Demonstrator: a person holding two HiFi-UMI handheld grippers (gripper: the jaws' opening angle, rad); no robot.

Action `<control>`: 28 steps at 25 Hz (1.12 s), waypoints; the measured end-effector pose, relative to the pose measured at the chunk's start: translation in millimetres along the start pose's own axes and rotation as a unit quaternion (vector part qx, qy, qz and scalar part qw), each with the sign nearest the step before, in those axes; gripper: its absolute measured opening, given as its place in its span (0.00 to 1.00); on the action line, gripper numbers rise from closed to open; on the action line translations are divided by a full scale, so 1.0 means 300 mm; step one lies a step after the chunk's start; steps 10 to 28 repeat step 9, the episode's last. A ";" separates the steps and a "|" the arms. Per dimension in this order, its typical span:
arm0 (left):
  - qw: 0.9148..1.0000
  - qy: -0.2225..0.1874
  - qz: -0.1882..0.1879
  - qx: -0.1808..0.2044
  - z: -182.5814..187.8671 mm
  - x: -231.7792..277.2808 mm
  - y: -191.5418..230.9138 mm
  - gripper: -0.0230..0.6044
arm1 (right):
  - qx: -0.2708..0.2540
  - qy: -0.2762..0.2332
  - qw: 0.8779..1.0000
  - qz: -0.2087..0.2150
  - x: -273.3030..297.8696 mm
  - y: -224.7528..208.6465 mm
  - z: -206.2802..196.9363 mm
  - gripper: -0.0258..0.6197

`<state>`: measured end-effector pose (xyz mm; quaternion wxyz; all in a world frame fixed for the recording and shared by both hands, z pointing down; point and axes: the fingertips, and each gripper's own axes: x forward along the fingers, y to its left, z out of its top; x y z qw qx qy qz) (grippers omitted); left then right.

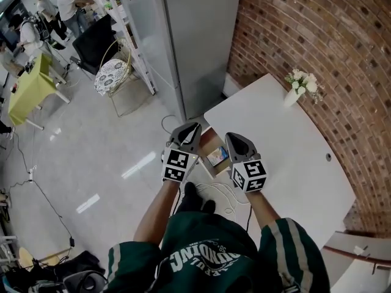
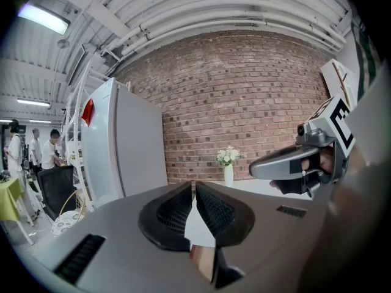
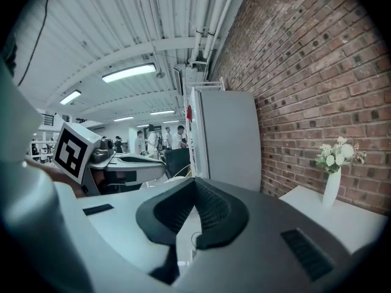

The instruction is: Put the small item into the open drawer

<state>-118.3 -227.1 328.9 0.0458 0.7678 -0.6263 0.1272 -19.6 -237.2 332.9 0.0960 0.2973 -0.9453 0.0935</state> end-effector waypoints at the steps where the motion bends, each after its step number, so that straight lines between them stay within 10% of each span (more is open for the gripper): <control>1: 1.000 0.000 0.000 -0.001 -0.001 -0.001 -0.001 0.09 | 0.001 0.000 1.000 0.000 -0.001 -0.001 0.000 0.08; 28: 1.000 0.009 -0.004 -0.002 -0.027 0.003 -0.008 0.09 | 0.002 0.002 1.000 0.003 0.004 0.000 -0.011 0.08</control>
